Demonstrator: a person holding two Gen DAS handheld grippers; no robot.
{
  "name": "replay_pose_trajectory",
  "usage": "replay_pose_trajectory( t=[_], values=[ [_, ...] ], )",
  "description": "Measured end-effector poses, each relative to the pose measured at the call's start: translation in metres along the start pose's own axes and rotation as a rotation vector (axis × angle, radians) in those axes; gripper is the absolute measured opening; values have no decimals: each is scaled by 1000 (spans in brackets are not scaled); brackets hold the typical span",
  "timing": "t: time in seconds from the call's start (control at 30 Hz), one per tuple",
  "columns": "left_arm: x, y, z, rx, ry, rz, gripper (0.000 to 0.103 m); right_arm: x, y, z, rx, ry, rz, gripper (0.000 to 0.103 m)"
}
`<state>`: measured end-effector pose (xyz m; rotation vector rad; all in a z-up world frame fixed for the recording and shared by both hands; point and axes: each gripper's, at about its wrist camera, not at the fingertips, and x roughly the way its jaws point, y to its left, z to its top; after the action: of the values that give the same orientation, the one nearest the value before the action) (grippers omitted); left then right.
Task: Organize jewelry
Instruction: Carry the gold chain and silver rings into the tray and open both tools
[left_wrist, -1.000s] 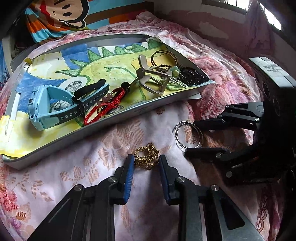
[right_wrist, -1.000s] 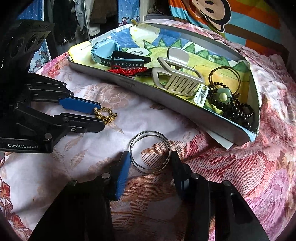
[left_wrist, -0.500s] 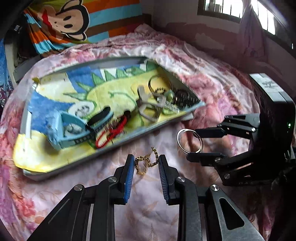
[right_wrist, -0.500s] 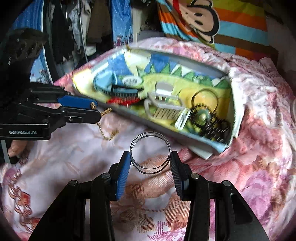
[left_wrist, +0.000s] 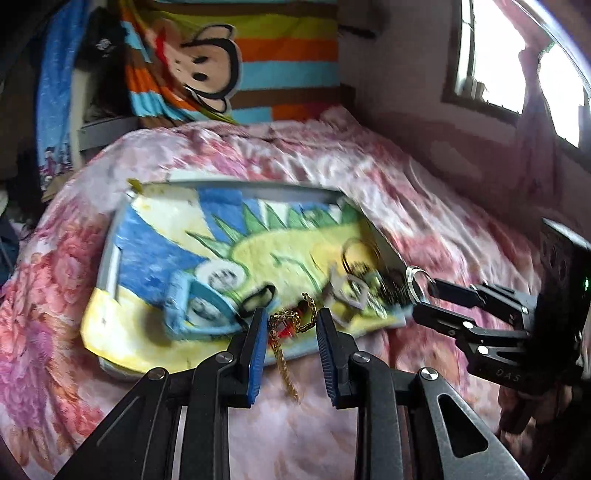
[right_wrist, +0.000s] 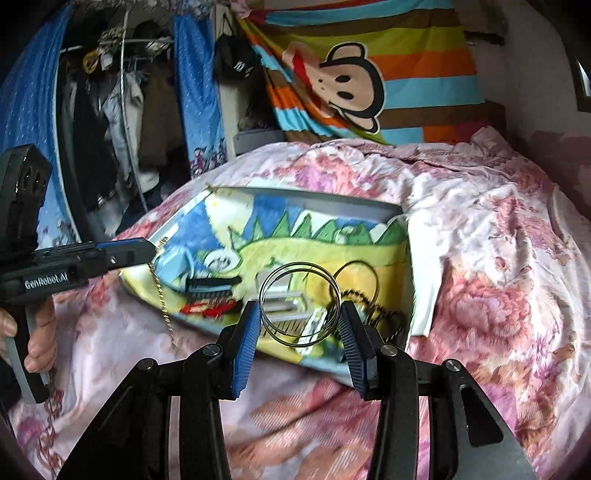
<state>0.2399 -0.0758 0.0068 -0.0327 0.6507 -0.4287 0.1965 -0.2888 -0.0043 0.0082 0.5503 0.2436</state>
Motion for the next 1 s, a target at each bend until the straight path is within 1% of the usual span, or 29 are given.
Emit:
replay_pose_trajectory(
  t=[0.2,0.33,0.4,0.47,0.53,0.67,0.8,1.0],
  values=[
    [-5,14,22,-71,-89,31,25,20,-4,-1,8,20,-24,39],
    [-9,23,39,-122,-143,25,25,33,-6,-7,19,46,-38,39],
    [-13,26,46,-131,-177,20,25,37,-6,-10,25,59,-41,39],
    [-13,29,49,-133,-187,17,25,43,-4,-13,22,75,-44,39],
    [-5,32,48,-135,-165,23,25,46,-3,-15,19,87,-45,39],
    [24,37,36,-143,-70,35,25,51,-1,-17,13,102,-47,39],
    [45,41,24,-147,2,54,25,53,-3,-19,19,113,-53,40],
    [58,41,13,-144,67,73,25,54,-3,-20,25,127,-54,41]
  ],
)
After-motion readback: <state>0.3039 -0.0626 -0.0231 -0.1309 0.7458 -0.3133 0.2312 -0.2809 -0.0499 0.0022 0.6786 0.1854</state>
